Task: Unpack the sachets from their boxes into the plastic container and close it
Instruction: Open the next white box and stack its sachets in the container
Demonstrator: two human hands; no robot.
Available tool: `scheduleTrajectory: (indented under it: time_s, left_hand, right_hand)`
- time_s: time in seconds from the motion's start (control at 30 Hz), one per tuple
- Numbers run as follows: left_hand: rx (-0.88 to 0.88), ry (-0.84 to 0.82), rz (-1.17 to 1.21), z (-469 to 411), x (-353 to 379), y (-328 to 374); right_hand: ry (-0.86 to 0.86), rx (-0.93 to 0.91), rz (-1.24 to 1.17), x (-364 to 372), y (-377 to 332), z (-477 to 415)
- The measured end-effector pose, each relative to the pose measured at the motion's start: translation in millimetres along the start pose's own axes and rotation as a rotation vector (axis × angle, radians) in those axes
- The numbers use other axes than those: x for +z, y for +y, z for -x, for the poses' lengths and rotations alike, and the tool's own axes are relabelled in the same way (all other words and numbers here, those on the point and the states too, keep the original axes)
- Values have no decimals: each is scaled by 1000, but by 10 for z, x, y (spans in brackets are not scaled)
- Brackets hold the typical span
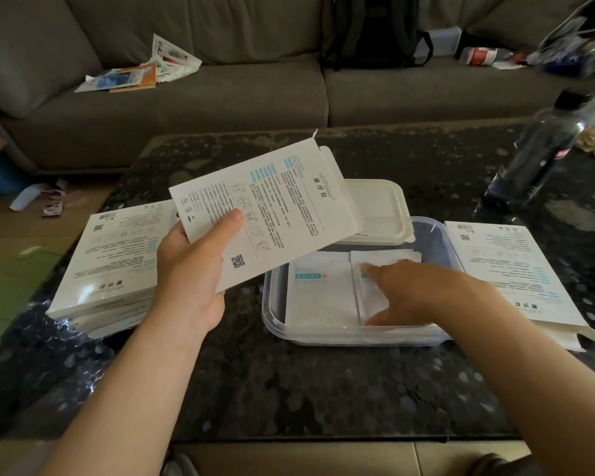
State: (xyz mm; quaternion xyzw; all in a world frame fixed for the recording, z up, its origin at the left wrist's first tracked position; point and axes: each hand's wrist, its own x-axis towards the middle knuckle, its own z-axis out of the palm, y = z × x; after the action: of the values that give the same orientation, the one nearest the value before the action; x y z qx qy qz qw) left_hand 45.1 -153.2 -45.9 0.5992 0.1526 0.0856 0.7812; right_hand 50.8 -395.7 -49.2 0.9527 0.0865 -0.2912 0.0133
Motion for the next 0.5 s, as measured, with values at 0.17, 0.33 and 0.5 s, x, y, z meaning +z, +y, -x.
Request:
scheduleTrajectory:
  time_s: [0.17,0.33,0.5]
  left_hand:
    - [-1,-26,-31,10,6,5]
    - [-10,-57,-32,14,16,4]
    - [-7,-137,-55,50,24,-4]
  right_hand:
    - [50,19,-69,-109,54,129]
    - [433,-36,-477,-416,175,240]
    - [528,-123,-1182,-516,53,376]
